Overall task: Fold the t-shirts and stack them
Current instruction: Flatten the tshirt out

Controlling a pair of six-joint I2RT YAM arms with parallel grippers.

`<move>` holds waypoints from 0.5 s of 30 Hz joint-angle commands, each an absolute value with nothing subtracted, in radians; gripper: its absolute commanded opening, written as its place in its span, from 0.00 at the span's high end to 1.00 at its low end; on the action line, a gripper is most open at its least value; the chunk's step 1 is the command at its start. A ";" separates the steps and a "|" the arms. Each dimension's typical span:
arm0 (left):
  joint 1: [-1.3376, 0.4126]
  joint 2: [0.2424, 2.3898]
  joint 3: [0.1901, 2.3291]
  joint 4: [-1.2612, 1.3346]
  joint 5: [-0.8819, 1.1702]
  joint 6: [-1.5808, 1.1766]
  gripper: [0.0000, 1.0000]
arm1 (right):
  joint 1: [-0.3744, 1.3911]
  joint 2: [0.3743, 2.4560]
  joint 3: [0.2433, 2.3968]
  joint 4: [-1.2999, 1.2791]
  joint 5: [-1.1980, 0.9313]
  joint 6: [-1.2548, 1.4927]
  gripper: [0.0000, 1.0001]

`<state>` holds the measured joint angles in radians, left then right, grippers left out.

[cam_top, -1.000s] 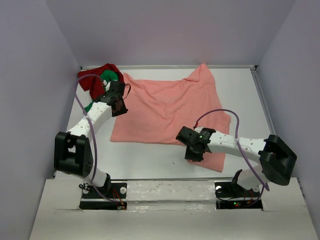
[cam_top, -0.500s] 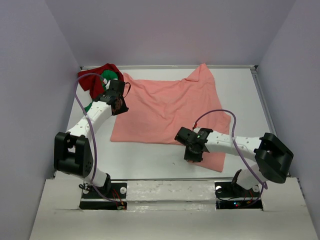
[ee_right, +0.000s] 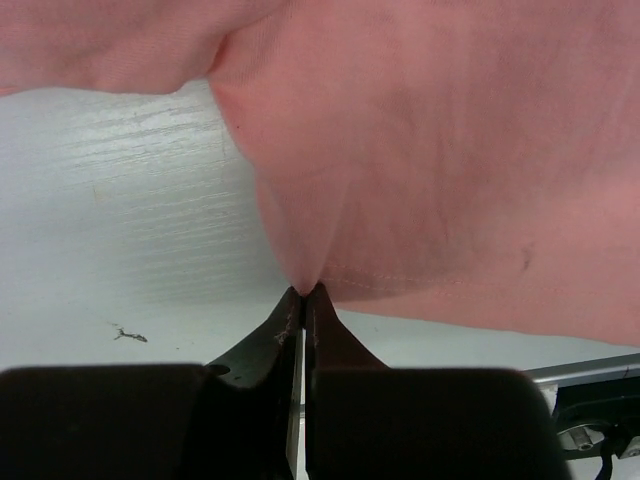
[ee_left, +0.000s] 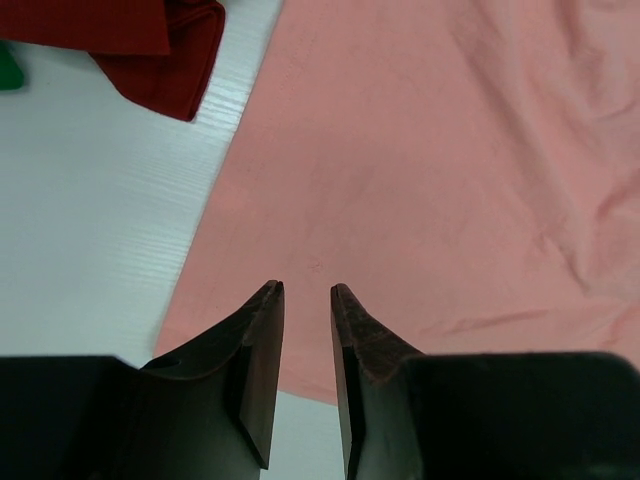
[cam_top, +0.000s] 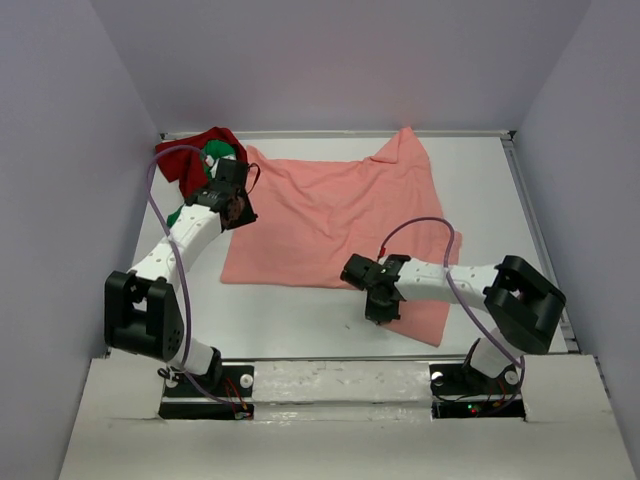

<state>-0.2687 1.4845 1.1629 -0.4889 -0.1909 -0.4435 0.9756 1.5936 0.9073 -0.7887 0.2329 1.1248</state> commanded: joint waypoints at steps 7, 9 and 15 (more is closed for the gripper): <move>-0.282 1.445 1.198 -0.486 -0.181 -0.422 0.64 | 0.936 1.804 1.159 -0.899 0.517 1.021 1.00; -0.293 1.447 1.197 -0.488 -0.181 -0.426 0.64 | 0.894 1.819 1.195 -0.887 0.518 0.977 1.00; -0.333 1.439 1.204 -0.495 -0.187 -0.436 0.64 | 0.723 1.894 1.345 -0.784 0.494 0.789 1.00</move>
